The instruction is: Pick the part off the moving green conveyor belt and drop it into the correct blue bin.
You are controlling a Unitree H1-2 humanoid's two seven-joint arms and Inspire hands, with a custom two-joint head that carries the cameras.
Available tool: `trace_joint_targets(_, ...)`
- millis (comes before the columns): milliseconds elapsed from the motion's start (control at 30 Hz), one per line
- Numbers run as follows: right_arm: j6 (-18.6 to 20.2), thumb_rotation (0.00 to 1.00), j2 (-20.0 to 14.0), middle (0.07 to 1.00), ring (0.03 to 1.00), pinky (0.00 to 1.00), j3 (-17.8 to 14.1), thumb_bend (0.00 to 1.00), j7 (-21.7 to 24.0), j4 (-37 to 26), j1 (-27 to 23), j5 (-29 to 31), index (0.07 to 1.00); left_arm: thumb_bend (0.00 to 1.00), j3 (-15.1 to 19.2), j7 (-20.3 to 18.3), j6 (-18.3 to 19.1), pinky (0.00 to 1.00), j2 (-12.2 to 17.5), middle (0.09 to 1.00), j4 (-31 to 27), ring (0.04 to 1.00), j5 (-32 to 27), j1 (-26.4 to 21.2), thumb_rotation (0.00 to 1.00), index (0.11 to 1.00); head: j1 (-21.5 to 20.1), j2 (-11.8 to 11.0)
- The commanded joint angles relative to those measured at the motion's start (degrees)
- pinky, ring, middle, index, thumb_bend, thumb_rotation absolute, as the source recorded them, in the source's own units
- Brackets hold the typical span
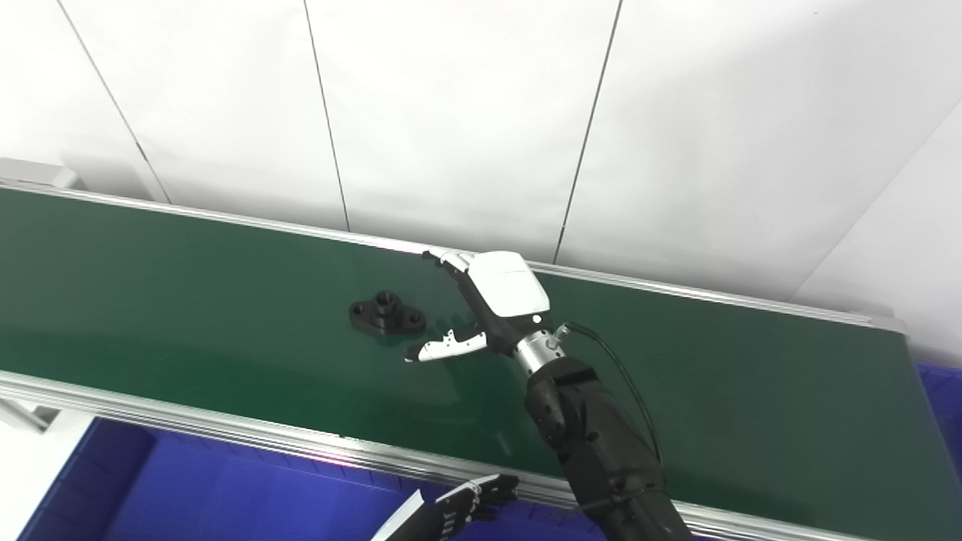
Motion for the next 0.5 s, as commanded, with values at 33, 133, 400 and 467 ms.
trace_joint_targets(33, 0.55, 0.66, 1.58, 0.795, 0.764, 0.78, 1.29, 0.89, -3.28, 1.57, -4.58, -0.85, 0.856, 0.92, -1.96, 0.53, -1.97, 0.86, -3.04, 0.905, -1.11, 0.904, -0.03, 0.47, 0.88, 0.879, 0.00, 0.10)
trace_joint_targets(133, 0.78, 0.66, 1.95, 0.792, 0.762, 0.78, 2.33, 0.90, -4.45, 3.63, -5.47, -1.07, 0.853, 0.92, -1.95, 0.67, -2.13, 0.86, -3.10, 0.904, -1.07, 0.905, 0.02, 0.46, 0.88, 0.878, 0.00, 0.10)
trace_joint_targets(400, 2.39, 0.67, 2.90, 0.772, 0.742, 0.76, 4.28, 0.91, -6.93, 7.45, -6.64, -1.77, 0.844, 0.93, -1.98, 0.74, -1.88, 0.87, -3.23, 0.907, -1.11, 0.912, 0.11, 0.52, 0.88, 0.878, 0.20, 0.26)
trace_joint_targets(467, 2.87, 0.67, 3.04, 0.769, 0.738, 0.75, 4.59, 0.91, -7.03, 7.94, -6.75, -1.82, 0.845, 0.93, -2.00, 0.86, -2.12, 0.87, -3.32, 0.905, -0.95, 0.908, 0.18, 0.43, 0.89, 0.878, 0.29, 0.33)
